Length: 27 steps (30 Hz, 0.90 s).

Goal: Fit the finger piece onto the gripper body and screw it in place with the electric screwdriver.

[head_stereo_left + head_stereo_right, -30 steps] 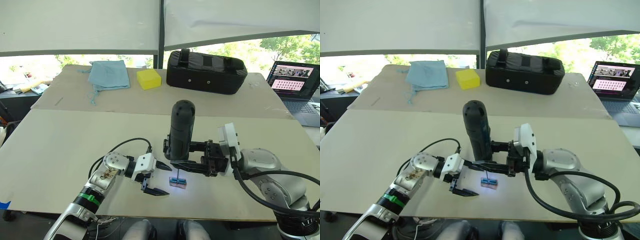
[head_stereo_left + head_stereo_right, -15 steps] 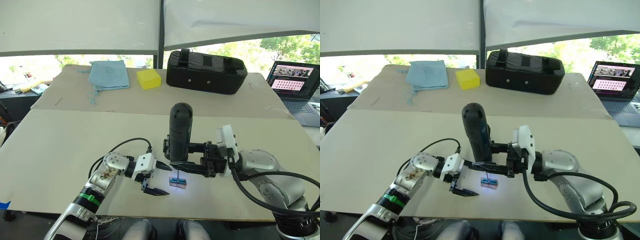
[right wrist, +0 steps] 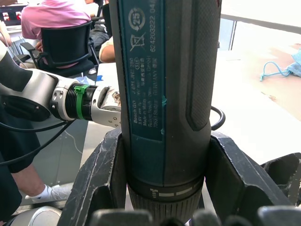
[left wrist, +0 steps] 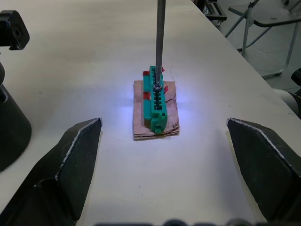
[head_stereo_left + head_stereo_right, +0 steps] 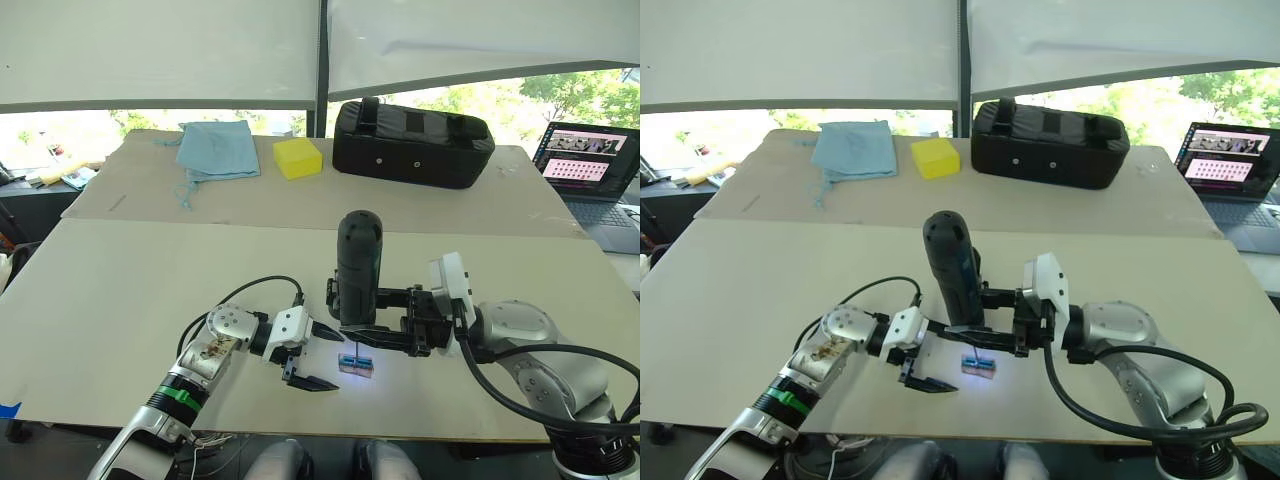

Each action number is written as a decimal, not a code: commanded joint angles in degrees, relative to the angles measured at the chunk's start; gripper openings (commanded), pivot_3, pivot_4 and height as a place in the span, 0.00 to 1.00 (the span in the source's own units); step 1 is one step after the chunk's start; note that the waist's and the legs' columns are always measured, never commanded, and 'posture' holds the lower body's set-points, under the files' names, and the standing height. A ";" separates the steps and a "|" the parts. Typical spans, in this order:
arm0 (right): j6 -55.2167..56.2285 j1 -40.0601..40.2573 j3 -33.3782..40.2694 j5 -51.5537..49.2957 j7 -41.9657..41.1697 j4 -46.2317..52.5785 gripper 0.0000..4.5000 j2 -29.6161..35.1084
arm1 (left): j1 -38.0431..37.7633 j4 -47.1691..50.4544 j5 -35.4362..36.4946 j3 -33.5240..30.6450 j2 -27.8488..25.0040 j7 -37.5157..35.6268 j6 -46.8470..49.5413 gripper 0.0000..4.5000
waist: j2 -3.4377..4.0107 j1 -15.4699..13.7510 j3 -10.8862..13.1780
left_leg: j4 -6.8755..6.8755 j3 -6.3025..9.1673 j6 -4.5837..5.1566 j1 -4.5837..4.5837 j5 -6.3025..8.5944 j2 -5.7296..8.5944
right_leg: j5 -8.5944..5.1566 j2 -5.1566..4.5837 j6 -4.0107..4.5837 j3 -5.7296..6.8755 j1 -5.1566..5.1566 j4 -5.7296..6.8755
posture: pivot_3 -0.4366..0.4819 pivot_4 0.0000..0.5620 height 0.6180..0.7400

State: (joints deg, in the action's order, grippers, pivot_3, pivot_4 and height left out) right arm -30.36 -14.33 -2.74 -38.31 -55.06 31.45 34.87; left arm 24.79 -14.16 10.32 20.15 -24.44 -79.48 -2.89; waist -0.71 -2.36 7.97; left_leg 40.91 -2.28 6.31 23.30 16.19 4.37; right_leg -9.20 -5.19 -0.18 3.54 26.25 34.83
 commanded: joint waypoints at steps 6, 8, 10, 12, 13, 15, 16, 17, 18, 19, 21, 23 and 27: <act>2.52 -0.53 0.75 -0.31 -0.63 0.96 0.43 -0.72 | 1.16 1.24 0.16 -0.03 0.28 0.02 -0.59 1.00 | 0.00 0.01 0.00 | 0.00 0.00 0.00 0.00 0.00 0.00 | 0.00 0.00 0.00 0.00 0.00 0.00 | 0.48 0.27 0.99; 2.49 -0.53 0.75 -0.19 -0.70 0.94 0.43 -0.82 | 1.14 1.27 0.17 -0.04 0.27 0.03 -0.57 1.00 | 0.00 0.01 0.00 | 0.00 0.00 0.00 0.00 0.00 0.00 | 0.00 0.00 0.00 0.00 0.00 0.00 | 0.48 0.27 0.99; 2.40 -0.55 0.79 -0.09 -0.78 0.95 0.43 -0.94 | 1.11 1.29 0.17 -0.04 0.26 0.06 -0.57 1.00 | 0.00 0.00 0.00 | 0.00 0.00 0.00 0.00 0.00 0.00 | 0.00 0.00 0.00 0.00 0.00 0.00 | 0.48 0.27 0.99; 2.19 -0.68 0.86 -0.17 -0.78 1.00 0.43 -1.09 | 1.08 1.27 0.16 -0.05 0.26 0.08 -0.60 1.00 | 0.00 0.00 0.00 | 0.00 0.00 0.00 0.00 0.00 0.00 | 0.00 0.00 0.00 0.00 0.00 0.00 | 0.48 0.27 0.99; 2.05 -0.80 0.87 -0.25 -0.76 1.04 0.43 -1.15 | 1.08 1.24 0.16 -0.06 0.27 0.09 -0.63 1.00 | 0.00 0.00 0.00 | 0.00 0.00 0.00 -0.01 0.00 0.00 | 0.00 0.00 0.00 0.00 0.00 0.00 | 0.48 0.27 0.99; 1.86 -0.95 0.88 -0.40 -0.78 1.12 0.43 -1.22 | 1.09 1.18 0.14 -0.06 0.27 0.09 -0.67 1.00 | 0.00 0.01 0.00 | 0.00 0.00 0.00 -0.01 0.00 0.00 | 0.00 0.00 0.00 0.00 0.00 0.00 | 0.48 0.27 0.99; 1.81 -0.98 0.87 -0.45 -0.79 1.16 0.43 -1.24 | 1.09 1.16 0.13 -0.06 0.28 0.10 -0.69 1.00 | 0.00 0.01 0.00 | 0.00 0.00 0.00 -0.01 0.00 0.00 | 0.00 0.00 0.00 0.00 0.00 0.00 | 0.48 0.27 0.99; 1.78 -1.00 0.87 -0.49 -0.81 1.18 0.43 -1.26 | 1.10 1.15 0.12 -0.06 0.28 0.10 -0.70 1.00 | 0.00 0.01 0.00 | 0.00 0.00 0.00 0.00 0.00 0.00 | 0.00 0.00 0.00 0.00 0.00 0.00 | 0.48 0.27 0.99; 1.70 -1.04 0.86 -0.57 -0.81 1.26 0.43 -1.28 | 1.11 1.10 0.11 -0.06 0.29 0.11 -0.72 1.00 | 0.00 0.01 0.00 | 0.00 0.00 0.00 0.00 0.00 0.00 | 0.00 0.00 0.00 0.00 0.00 0.01 | 0.48 0.27 0.99; 1.52 -1.03 0.90 -0.76 -0.75 1.51 0.43 -1.25 | 1.07 1.18 0.09 -0.04 0.29 0.15 -0.71 1.00 | 0.00 0.01 0.00 | 0.00 0.00 0.00 0.00 0.00 0.00 | 0.00 0.00 0.00 0.00 0.00 0.00 | 0.48 0.27 0.99; 1.20 -1.08 0.94 -1.05 -0.62 1.87 0.43 -1.21 | 1.05 1.25 0.07 -0.01 0.33 0.19 -0.67 1.00 | 0.00 0.01 0.00 | 0.00 0.00 0.00 0.00 0.00 0.00 | 0.00 0.00 0.00 0.00 0.00 0.00 | 0.48 0.27 0.99; 1.16 -1.07 0.94 -1.03 -0.63 1.94 0.43 -1.14 | 1.06 1.23 0.07 0.00 0.35 0.19 -0.68 1.00 | 0.00 0.01 0.00 | 0.00 0.00 0.00 0.00 0.00 0.00 | 0.00 0.00 0.00 0.00 0.00 0.00 | 0.48 0.27 0.99; 0.82 -1.23 1.03 -1.26 -0.46 1.99 0.43 -1.11 | 1.20 1.14 0.06 -0.03 0.40 0.15 -0.62 1.00 | 0.00 0.01 0.00 | 0.00 0.00 0.00 0.00 0.00 0.00 | 0.00 0.00 0.00 0.00 0.00 0.00 | 0.48 0.27 0.99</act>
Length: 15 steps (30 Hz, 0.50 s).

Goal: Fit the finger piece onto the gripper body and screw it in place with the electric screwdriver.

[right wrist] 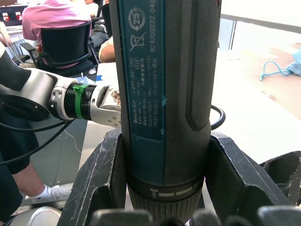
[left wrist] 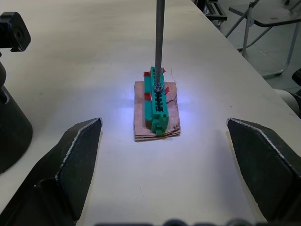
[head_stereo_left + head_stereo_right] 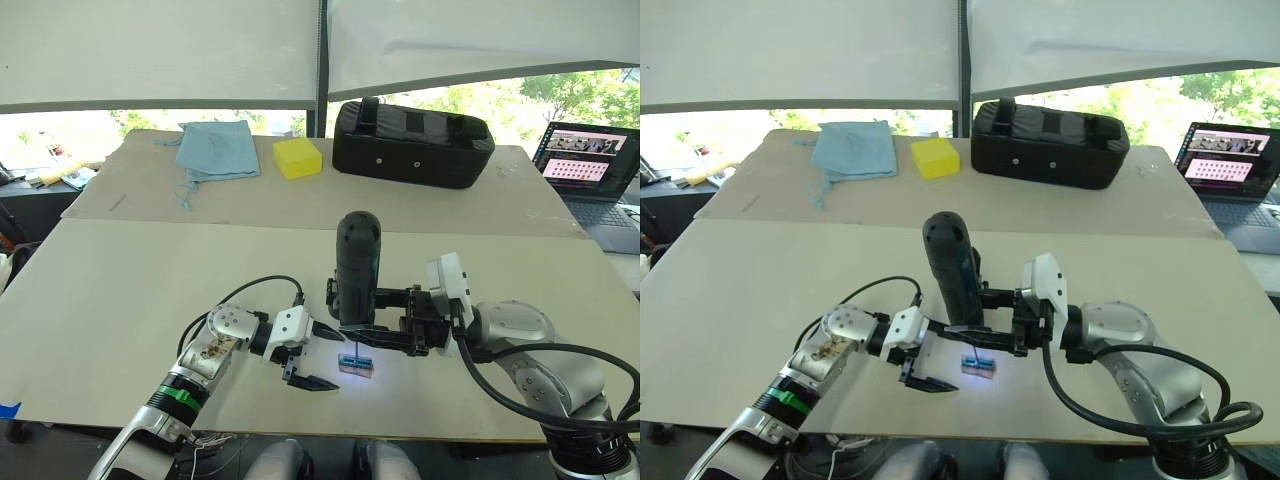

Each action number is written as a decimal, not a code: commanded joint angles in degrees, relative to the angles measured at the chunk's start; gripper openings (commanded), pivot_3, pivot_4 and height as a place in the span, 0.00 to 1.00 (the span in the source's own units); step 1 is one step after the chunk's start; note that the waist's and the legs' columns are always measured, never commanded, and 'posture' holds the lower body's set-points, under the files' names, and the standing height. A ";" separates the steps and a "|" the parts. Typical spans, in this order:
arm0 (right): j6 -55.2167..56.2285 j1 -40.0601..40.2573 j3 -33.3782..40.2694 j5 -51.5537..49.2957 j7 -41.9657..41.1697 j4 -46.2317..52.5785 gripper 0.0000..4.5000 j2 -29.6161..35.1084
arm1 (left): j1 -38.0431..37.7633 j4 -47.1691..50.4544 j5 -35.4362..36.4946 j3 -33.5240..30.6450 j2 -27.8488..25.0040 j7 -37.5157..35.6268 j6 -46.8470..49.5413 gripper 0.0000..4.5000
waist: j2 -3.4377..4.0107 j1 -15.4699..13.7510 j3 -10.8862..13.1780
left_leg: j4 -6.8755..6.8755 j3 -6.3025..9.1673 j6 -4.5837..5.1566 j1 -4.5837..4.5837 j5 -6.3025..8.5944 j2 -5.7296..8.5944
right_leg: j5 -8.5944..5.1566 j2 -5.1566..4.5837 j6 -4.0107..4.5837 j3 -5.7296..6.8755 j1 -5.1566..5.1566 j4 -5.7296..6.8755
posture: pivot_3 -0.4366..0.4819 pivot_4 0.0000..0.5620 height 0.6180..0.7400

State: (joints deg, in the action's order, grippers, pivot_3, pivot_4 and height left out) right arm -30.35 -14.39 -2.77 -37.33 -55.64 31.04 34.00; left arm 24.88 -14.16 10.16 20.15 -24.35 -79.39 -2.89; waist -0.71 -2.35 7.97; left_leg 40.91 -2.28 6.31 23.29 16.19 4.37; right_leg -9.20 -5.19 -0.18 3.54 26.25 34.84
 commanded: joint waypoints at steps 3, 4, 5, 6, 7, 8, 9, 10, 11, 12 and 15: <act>0.52 -1.31 1.08 -2.53 0.33 2.52 0.43 -0.33 | 1.15 1.15 0.19 -0.06 0.32 0.05 -0.56 1.00 | 0.00 -0.01 0.00 | 0.00 0.00 0.00 0.00 0.00 0.00 | 0.00 0.00 0.00 0.00 0.00 0.00 | 0.48 0.27 0.99; 0.45 -1.34 1.04 -2.57 0.38 2.53 0.43 -0.35 | 1.15 1.16 0.18 -0.05 0.33 0.04 -0.56 1.00 | 0.00 0.00 0.00 | 0.00 0.00 0.00 0.00 0.00 0.00 | 0.00 0.00 0.00 0.00 0.00 0.00 | 0.48 0.27 0.99; 0.45 -1.34 0.98 -2.56 0.41 2.57 0.43 -0.36 | 1.12 1.24 0.18 -0.04 0.33 0.05 -0.52 1.00 | 0.00 0.00 0.00 | 0.00 0.00 0.00 0.00 0.00 0.00 | 0.00 0.00 0.00 0.00 0.00 0.00 | 0.48 0.27 0.99; 0.43 -1.35 0.90 -2.57 0.45 2.60 0.43 -0.37 | 1.12 1.29 0.18 -0.04 0.34 0.06 -0.48 1.00 | 0.00 0.00 0.00 | 0.00 0.00 0.00 0.00 0.00 0.00 | 0.00 0.00 0.00 0.00 0.00 0.00 | 0.48 0.27 0.99; 0.42 -1.36 0.81 -2.57 0.47 2.60 0.43 -0.38 | 1.13 1.31 0.18 -0.05 0.36 0.07 -0.46 1.00 | 0.00 0.00 0.00 | 0.00 0.00 -0.01 0.00 0.00 0.00 | 0.00 0.00 0.00 0.00 0.00 0.00 | 0.48 0.27 0.99; 0.43 -1.34 0.72 -2.56 0.50 2.64 0.43 -0.37 | 1.12 1.35 0.18 -0.05 0.37 0.08 -0.44 1.00 | 0.00 0.00 0.00 | 0.00 0.00 -0.01 0.00 0.00 0.00 | 0.00 0.00 0.00 0.00 0.00 0.00 | 0.48 0.27 0.99; 0.45 -1.32 0.60 -2.51 0.50 2.63 0.43 -0.37 | 1.12 1.36 0.17 -0.07 0.39 0.10 -0.42 1.00 | 0.00 0.00 0.00 | 0.00 0.00 -0.01 0.00 0.01 0.00 | 0.00 0.00 0.00 0.00 0.00 0.00 | 0.48 0.27 0.99; 0.48 -1.30 0.51 -2.46 0.49 2.60 0.43 -0.35 | 1.12 1.35 0.16 -0.08 0.40 0.10 -0.42 1.00 | 0.00 0.00 0.00 | 0.00 0.00 -0.01 0.00 0.00 0.00 | 0.00 0.00 0.00 0.00 0.00 0.00 | 0.48 0.27 0.99; 0.57 -1.23 0.41 -2.33 0.47 2.56 0.43 -0.34 | 1.08 1.40 0.16 -0.09 0.40 0.10 -0.42 1.00 | 0.00 0.01 0.00 | 0.00 0.00 -0.01 0.00 0.00 0.00 | 0.00 0.00 0.00 0.00 0.00 0.00 | 0.48 0.27 0.99; 0.66 -1.20 0.34 -2.22 0.45 2.45 0.43 -0.32 | 1.06 1.42 0.15 -0.10 0.40 0.10 -0.41 1.00 | 0.00 0.01 0.00 | 0.00 0.00 -0.01 0.00 0.00 0.00 | 0.00 0.00 0.00 0.00 0.00 0.00 | 0.48 0.27 0.99; 0.79 -1.07 0.22 -2.01 0.42 2.21 0.43 -0.20 | 1.08 1.42 0.15 -0.11 0.42 0.09 -0.38 1.00 | 0.00 0.00 0.00 | 0.00 0.00 0.00 0.00 0.00 0.00 | 0.00 0.00 0.00 0.00 0.00 0.00 | 0.48 0.27 0.99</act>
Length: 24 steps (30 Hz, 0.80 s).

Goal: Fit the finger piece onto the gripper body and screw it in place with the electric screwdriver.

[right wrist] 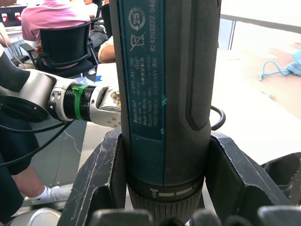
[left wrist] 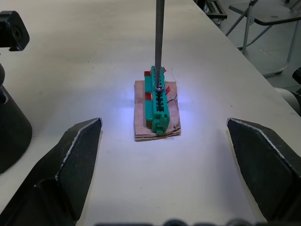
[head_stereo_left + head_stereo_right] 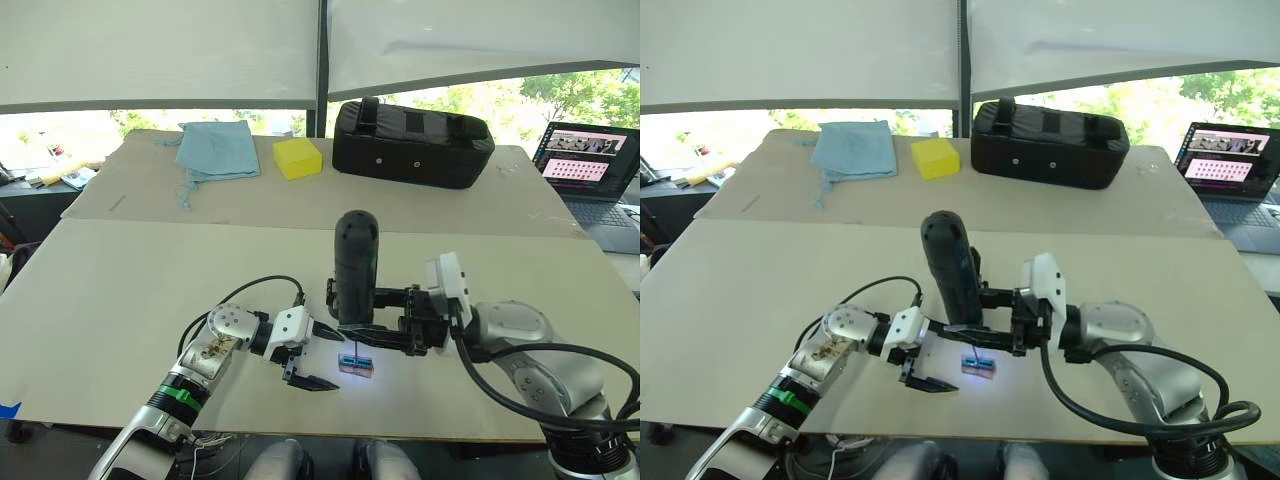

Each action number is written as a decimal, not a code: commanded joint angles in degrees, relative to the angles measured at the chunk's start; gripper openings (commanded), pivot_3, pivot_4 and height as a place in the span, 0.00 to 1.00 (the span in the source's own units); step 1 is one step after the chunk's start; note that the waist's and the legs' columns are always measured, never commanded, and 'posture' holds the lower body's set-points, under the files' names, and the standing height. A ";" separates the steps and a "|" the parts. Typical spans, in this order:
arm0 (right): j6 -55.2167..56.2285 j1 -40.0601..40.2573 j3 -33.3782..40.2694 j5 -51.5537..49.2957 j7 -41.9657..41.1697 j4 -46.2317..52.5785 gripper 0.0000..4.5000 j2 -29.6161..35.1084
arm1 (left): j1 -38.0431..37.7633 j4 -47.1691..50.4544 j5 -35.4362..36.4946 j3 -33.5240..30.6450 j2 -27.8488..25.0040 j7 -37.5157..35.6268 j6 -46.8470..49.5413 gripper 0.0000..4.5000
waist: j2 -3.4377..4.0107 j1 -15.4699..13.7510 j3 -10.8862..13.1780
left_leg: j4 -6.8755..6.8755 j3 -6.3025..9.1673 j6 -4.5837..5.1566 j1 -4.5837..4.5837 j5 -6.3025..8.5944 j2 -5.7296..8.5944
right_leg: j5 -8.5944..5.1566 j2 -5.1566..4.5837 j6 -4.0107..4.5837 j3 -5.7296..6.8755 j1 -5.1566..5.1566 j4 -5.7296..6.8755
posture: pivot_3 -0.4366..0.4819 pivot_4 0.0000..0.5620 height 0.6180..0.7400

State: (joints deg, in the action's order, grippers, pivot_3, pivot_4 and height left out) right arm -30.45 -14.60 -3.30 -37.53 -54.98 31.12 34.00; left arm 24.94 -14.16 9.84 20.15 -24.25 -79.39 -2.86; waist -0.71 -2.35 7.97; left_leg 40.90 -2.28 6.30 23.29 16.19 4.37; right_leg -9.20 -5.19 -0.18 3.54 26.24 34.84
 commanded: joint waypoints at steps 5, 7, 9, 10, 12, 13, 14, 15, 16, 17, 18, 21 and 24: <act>0.88 -0.32 0.61 -1.80 -0.40 2.26 0.43 -0.02 | 1.02 1.35 0.41 -0.14 0.38 0.10 -0.48 1.00 | 0.00 0.00 0.00 | 0.00 0.00 0.00 0.00 0.00 0.00 | 0.00 0.00 0.00 0.00 0.00 0.00 | 0.48 0.27 0.99; 0.87 -0.23 0.59 -1.84 -0.39 2.35 0.43 -0.04 | 1.04 1.32 0.37 -0.16 0.41 0.08 -0.53 1.00 | 0.00 0.01 0.00 | 0.00 0.00 0.00 0.00 0.00 0.00 | 0.00 0.00 0.00 0.00 0.00 0.00 | 0.48 0.27 0.99; 0.95 -0.17 0.55 -1.82 -0.39 2.36 0.43 -0.10 | 1.13 1.26 0.33 -0.16 0.47 0.08 -0.56 1.00 | 0.00 0.00 0.00 | 0.00 0.00 0.00 0.00 0.00 0.00 | 0.00 0.00 0.00 0.00 0.00 0.00 | 0.48 0.27 0.99; 1.03 -0.16 0.52 -1.77 -0.38 2.35 0.43 -0.16 | 1.15 1.22 0.32 -0.17 0.49 0.07 -0.58 1.00 | 0.00 0.00 0.00 | 0.00 0.00 0.00 0.00 0.00 0.00 | 0.00 0.00 0.00 0.00 0.00 0.00 | 0.48 0.27 0.99; 1.22 -0.18 0.33 -1.58 -0.28 2.32 0.43 -0.35 | 1.15 1.17 0.29 -0.16 0.50 0.03 -0.67 1.00 | 0.00 0.00 0.00 | 0.00 0.00 0.00 0.00 0.00 0.00 | 0.00 0.00 0.00 0.00 0.00 0.00 | 0.48 0.27 0.99; 1.26 -0.19 0.24 -1.51 -0.21 2.31 0.43 -0.43 | 1.15 1.15 0.27 -0.16 0.51 0.01 -0.69 1.00 | 0.00 0.00 0.00 | 0.00 0.00 0.00 0.00 0.00 0.00 | 0.00 0.00 0.00 0.00 0.00 0.00 | 0.48 0.27 0.99; 1.30 -0.19 0.13 -1.44 -0.16 2.29 0.43 -0.51 | 1.15 1.14 0.25 -0.16 0.52 -0.01 -0.72 1.00 | 0.00 0.01 0.00 | 0.00 0.00 0.00 0.00 0.00 0.00 | 0.00 0.00 0.00 0.00 0.00 0.00 | 0.48 0.27 0.99; 1.36 -0.14 0.00 -1.32 -0.14 2.28 0.43 -0.58 | 1.17 1.11 0.22 -0.15 0.54 -0.01 -0.74 1.00 | 0.00 0.01 0.00 | 0.00 0.00 0.00 0.00 0.00 0.00 | 0.00 0.00 0.00 0.00 0.00 0.00 | 0.48 0.27 0.99; 1.40 -0.05 -0.10 -1.23 -0.14 2.32 0.43 -0.64 | 1.20 1.11 0.20 -0.15 0.56 0.00 -0.72 1.00 | 0.00 0.00 0.00 | 0.00 0.00 0.00 0.00 0.00 0.00 | 0.00 0.00 0.00 0.00 0.00 0.00 | 0.48 0.27 0.99; 1.44 0.01 -0.17 -1.17 -0.15 2.34 0.43 -0.68 | 1.21 1.11 0.19 -0.16 0.59 0.00 -0.71 1.00 | 0.00 0.01 0.00 | 0.00 0.00 0.00 0.00 0.00 0.00 | 0.00 0.00 0.00 0.00 0.01 0.01 | 0.48 0.27 0.99; 1.47 0.05 -0.20 -1.09 -0.14 2.31 0.43 -0.72 | 1.23 1.11 0.17 -0.18 0.61 0.03 -0.69 1.00 | 0.00 0.00 0.00 | 0.00 0.00 0.00 0.00 0.00 0.00 | 0.00 0.00 0.00 0.00 0.00 0.00 | 0.48 0.27 0.99; 1.50 0.03 -0.15 -0.96 -0.16 2.19 0.43 -0.70 | 1.27 1.10 0.13 -0.23 0.66 0.06 -0.63 1.00 | 0.00 0.00 0.00 | 0.00 0.00 0.00 0.00 0.00 0.00 | 0.00 0.00 0.00 0.00 0.00 0.00 | 0.48 0.27 0.99; 1.50 0.01 -0.10 -0.87 -0.20 2.16 0.43 -0.59 | 1.33 1.11 0.10 -0.24 0.71 0.14 -0.56 1.00 | 0.00 0.02 0.00 | 0.00 0.00 0.01 0.00 0.00 0.00 | 0.00 0.00 0.00 0.00 0.00 0.00 | 0.48 0.27 0.99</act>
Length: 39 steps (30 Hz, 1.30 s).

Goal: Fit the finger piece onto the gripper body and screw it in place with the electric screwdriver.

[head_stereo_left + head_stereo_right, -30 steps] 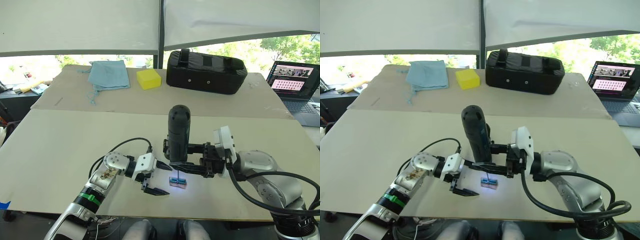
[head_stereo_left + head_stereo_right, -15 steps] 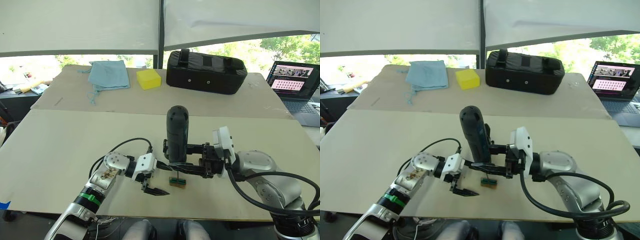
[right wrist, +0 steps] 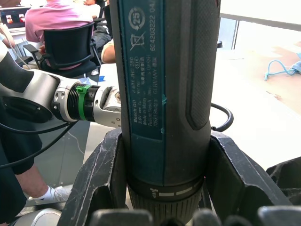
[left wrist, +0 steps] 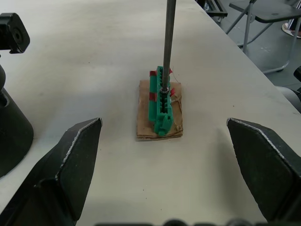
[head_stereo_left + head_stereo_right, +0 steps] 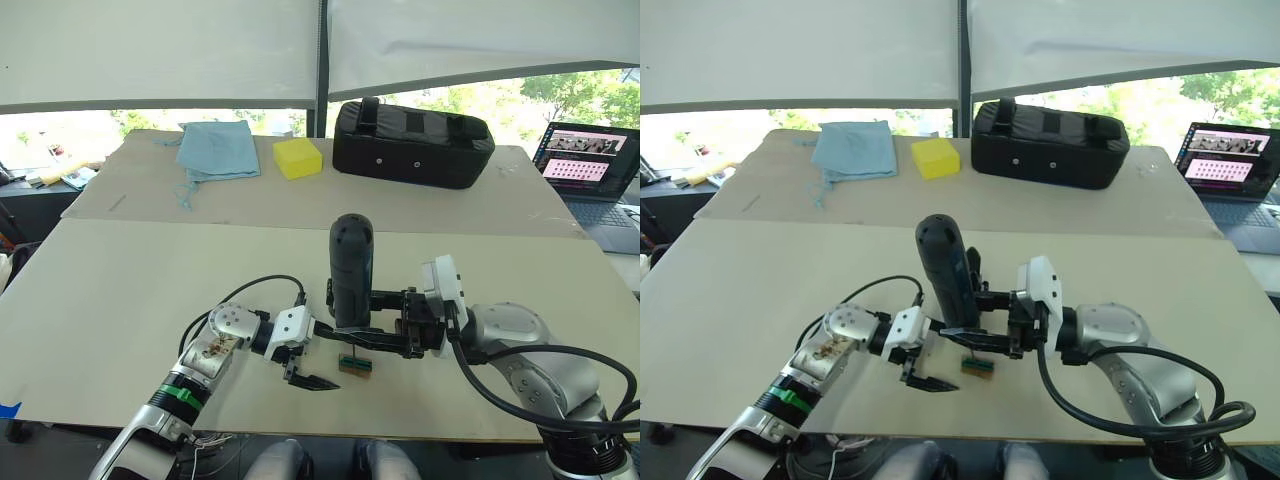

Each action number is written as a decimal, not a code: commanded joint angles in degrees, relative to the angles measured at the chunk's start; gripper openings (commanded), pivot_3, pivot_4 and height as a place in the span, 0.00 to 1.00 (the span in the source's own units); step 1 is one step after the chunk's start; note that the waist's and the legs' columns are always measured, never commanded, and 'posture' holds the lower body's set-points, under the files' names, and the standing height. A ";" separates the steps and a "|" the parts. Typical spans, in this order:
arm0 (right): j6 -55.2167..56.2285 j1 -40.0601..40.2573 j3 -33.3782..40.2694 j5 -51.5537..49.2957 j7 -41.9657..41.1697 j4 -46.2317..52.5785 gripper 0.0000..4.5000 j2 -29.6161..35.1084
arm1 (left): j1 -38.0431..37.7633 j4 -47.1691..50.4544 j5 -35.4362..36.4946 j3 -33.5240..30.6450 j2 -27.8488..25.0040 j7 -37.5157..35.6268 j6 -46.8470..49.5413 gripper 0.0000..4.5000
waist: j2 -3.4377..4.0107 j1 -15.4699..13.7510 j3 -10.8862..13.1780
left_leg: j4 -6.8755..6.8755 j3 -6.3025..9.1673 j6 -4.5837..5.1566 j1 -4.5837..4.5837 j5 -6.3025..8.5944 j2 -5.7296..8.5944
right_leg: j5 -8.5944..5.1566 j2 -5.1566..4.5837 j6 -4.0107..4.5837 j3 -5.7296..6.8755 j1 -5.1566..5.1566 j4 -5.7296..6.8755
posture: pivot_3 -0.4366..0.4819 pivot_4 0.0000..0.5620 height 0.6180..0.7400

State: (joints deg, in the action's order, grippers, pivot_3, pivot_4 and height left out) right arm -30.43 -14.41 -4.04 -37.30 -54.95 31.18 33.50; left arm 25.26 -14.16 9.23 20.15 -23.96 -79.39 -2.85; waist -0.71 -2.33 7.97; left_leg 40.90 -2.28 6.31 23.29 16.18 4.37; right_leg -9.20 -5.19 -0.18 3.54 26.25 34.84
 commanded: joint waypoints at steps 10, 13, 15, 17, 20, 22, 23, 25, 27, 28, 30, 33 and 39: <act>-0.52 -1.21 3.77 -5.14 1.50 5.07 0.43 0.40 | -0.52 3.10 1.75 -1.78 -0.01 2.19 1.53 1.00 | 0.00 0.01 0.00 | 0.00 0.00 0.00 0.01 0.00 0.00 | 0.00 0.00 0.00 0.00 0.00 0.00 | 0.48 0.27 0.99; -1.69 -1.51 5.50 -7.95 3.10 6.31 0.43 0.92 | -2.44 5.84 2.83 -3.57 -1.21 3.81 3.53 1.00 | 0.00 0.06 0.00 | -0.01 0.00 -0.01 0.01 0.00 0.00 | 0.00 0.00 0.00 0.00 0.01 0.00 | 0.48 0.27 0.99; -2.48 -1.78 6.46 -9.57 4.04 6.91 0.43 1.34 | -3.50 7.36 3.37 -4.37 -2.07 4.75 4.62 1.00 | 0.00 0.08 0.00 | -0.01 0.00 -0.05 0.00 0.03 0.00 | 0.00 0.00 0.00 -0.01 0.00 0.00 | 0.48 0.27 0.99; -3.36 -2.47 7.35 -11.25 5.24 7.26 0.43 1.74 | -4.63 8.98 4.03 -5.35 -2.92 5.68 5.85 1.00 | 0.01 0.02 0.01 | -0.01 0.00 -0.11 0.00 0.06 0.00 | 0.00 0.00 0.00 -0.01 0.00 0.01 | 0.48 0.27 0.99; -4.81 -3.94 9.02 -13.60 7.22 7.88 0.43 2.89 | -8.06 13.15 6.19 -9.31 -4.82 9.22 9.78 1.00 | 0.02 0.11 0.03 | -0.01 0.00 -0.12 0.00 0.07 0.00 | 0.00 0.00 0.00 -0.01 0.01 0.00 | 0.48 0.27 0.99; -5.22 -3.97 9.77 -14.19 7.78 8.15 0.43 3.85 | -9.05 14.51 6.72 -11.32 -4.05 13.74 13.12 1.00 | 0.03 0.05 0.04 | -0.03 0.00 -0.12 -0.01 0.07 0.00 | 0.00 0.00 0.00 -0.01 0.01 0.00 | 0.48 0.27 0.99; -5.37 -3.90 10.03 -14.46 8.06 8.25 0.43 4.22 | -9.12 14.79 6.68 -11.95 -3.34 16.05 14.49 1.00 | 0.03 -0.08 0.04 | -0.03 0.00 -0.13 -0.01 0.07 0.00 | 0.00 0.00 -0.01 0.00 0.00 -0.01 | 0.48 0.27 0.99; -5.52 -3.67 10.34 -14.82 8.57 8.41 0.43 4.90 | -8.76 14.81 6.17 -12.59 -1.20 20.86 16.71 1.00 | 0.02 -0.38 0.05 | -0.02 0.00 -0.14 -0.03 0.07 0.00 | -0.01 0.00 -0.02 0.00 -0.05 -0.01 | 0.48 0.27 0.99; -5.64 -3.41 10.42 -14.82 8.82 8.53 0.43 5.34 | -8.02 14.03 5.41 -12.64 1.09 24.78 18.24 1.00 | 0.02 -0.46 0.05 | 0.00 0.00 -0.14 -0.02 0.08 0.00 | -0.01 0.00 -0.04 0.00 -0.08 -0.02 | 0.48 0.27 0.99; -5.66 -3.24 10.39 -14.74 8.93 8.57 0.43 5.53 | -7.47 13.07 4.80 -12.51 2.29 26.67 18.56 1.00 | 0.01 -0.50 0.05 | 0.01 0.00 -0.14 -0.02 0.08 0.00 | -0.01 0.00 -0.05 0.00 -0.09 -0.04 | 0.48 0.27 0.99; -5.65 -2.93 10.17 -14.59 9.40 8.37 0.43 5.79 | -6.26 10.69 3.70 -12.01 4.78 29.69 18.71 1.00 | -0.03 -0.49 0.07 | 0.01 0.00 -0.13 -0.02 0.08 0.00 | -0.01 0.00 -0.07 0.01 -0.09 -0.04 | 0.48 0.27 0.99; -5.40 -2.34 9.88 -14.11 9.74 8.03 0.43 5.94 | -4.92 7.94 2.58 -10.50 7.70 31.72 17.74 1.00 | -0.03 -0.36 0.07 | 0.00 0.00 -0.13 -0.02 0.07 0.00 | 0.00 0.00 -0.06 0.01 -0.07 -0.01 | 0.48 0.27 0.99; -5.16 -1.26 9.57 -13.54 10.24 7.95 0.43 5.98 | -0.63 0.06 -1.05 -7.60 13.04 34.65 14.23 1.00 | -0.03 -0.75 0.07 | 0.02 0.00 -0.13 0.00 0.08 0.00 | 0.00 -0.02 -0.06 0.00 -0.09 -0.03 | 0.48 0.27 0.99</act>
State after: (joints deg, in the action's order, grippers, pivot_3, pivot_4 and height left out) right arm -36.74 -15.18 3.80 -50.23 -44.87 37.09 39.14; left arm 23.67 -12.81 8.87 11.56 -11.68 -45.40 12.46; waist -0.74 -3.08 8.04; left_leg 40.94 -2.29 6.18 23.28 16.27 4.37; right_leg -9.20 -5.21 -0.24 3.55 26.15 34.81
